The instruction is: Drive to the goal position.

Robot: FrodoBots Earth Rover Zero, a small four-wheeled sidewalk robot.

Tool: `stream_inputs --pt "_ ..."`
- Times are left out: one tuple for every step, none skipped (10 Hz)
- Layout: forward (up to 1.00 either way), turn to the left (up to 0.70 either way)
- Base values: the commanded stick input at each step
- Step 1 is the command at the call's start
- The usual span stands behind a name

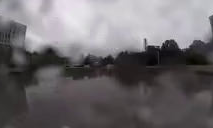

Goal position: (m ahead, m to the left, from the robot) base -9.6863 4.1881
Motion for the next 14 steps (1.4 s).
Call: stream_inputs --pt "1.0 0.0" --pt "1.0 0.0" --pt "1.0 0.0" --pt "1.0 0.0" --pt "1.0 0.0" --pt "1.0 0.0" --pt "1.0 0.0" --pt "1.0 0.0" --pt "1.0 0.0" --pt "1.0 0.0" --pt "1.0 0.0" --pt "1.0 0.0" --pt "1.0 0.0" --pt "1.0 0.0"
